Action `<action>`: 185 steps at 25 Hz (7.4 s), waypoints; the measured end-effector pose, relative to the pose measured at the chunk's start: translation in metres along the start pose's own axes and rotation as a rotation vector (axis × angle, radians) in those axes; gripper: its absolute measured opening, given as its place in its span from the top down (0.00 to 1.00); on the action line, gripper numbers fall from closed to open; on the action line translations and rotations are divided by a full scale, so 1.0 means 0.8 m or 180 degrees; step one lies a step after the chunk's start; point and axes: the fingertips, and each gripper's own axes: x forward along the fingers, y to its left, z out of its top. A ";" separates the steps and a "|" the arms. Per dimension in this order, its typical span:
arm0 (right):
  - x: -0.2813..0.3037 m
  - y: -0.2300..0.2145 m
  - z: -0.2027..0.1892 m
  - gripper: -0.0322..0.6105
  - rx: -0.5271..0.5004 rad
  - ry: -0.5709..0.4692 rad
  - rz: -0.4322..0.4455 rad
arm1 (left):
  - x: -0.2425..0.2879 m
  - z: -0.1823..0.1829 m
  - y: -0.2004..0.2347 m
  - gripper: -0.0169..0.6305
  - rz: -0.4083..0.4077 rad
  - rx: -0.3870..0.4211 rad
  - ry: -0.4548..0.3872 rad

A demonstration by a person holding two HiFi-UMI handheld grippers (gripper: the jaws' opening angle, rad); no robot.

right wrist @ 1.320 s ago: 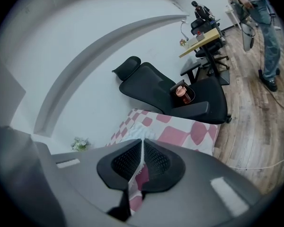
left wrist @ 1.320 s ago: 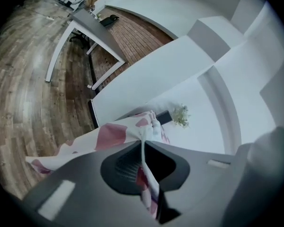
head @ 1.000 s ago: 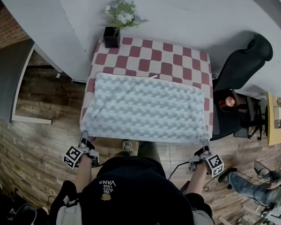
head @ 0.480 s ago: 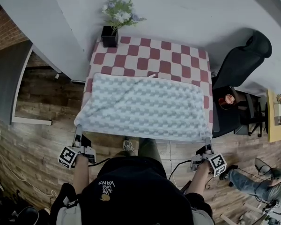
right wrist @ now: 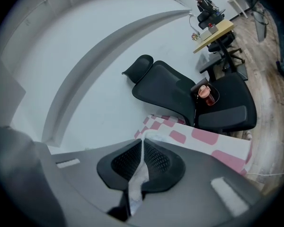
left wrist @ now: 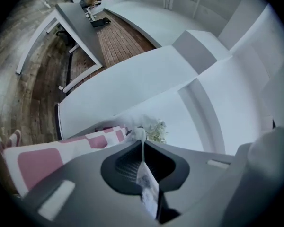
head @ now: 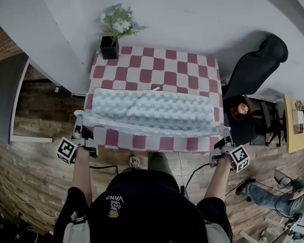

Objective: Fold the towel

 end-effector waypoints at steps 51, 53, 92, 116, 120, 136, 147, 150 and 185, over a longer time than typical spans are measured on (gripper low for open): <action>0.108 -0.122 -0.056 0.53 0.0568 0.0797 -0.0526 | 0.029 -0.080 0.115 0.58 0.0700 -0.0473 0.0367; 0.107 -0.123 -0.065 0.47 0.0787 0.0728 -0.0481 | 0.030 -0.092 0.118 0.56 0.0681 -0.0574 0.0412; 0.048 -0.198 0.173 0.91 -0.0010 -0.0011 -0.0899 | 0.025 -0.253 0.042 0.83 0.0057 -0.0528 0.1279; 0.102 0.223 -0.165 0.92 -0.2579 0.1369 0.1374 | -0.029 -0.163 0.046 0.79 -0.0044 0.0035 0.1014; 0.107 0.275 -0.312 0.92 -0.2618 0.1866 0.1793 | -0.055 -0.146 0.051 0.78 -0.0110 -0.0031 0.0906; 0.086 0.258 -0.608 0.84 -0.3678 0.2768 0.1673 | -0.120 -0.108 0.094 0.77 -0.0110 -0.0039 0.0897; 0.064 0.284 -0.522 0.67 -0.3075 0.2138 0.1843 | -0.055 -0.153 0.041 0.68 -0.0400 0.0380 0.1383; 0.065 0.261 -0.453 0.67 -0.3116 0.1801 0.1530 | -0.031 -0.168 0.029 0.61 -0.0353 0.0529 0.1491; 0.070 0.042 -0.235 0.84 -0.0744 0.2337 0.0904 | 0.026 -0.249 0.022 0.86 0.0293 0.0858 0.1596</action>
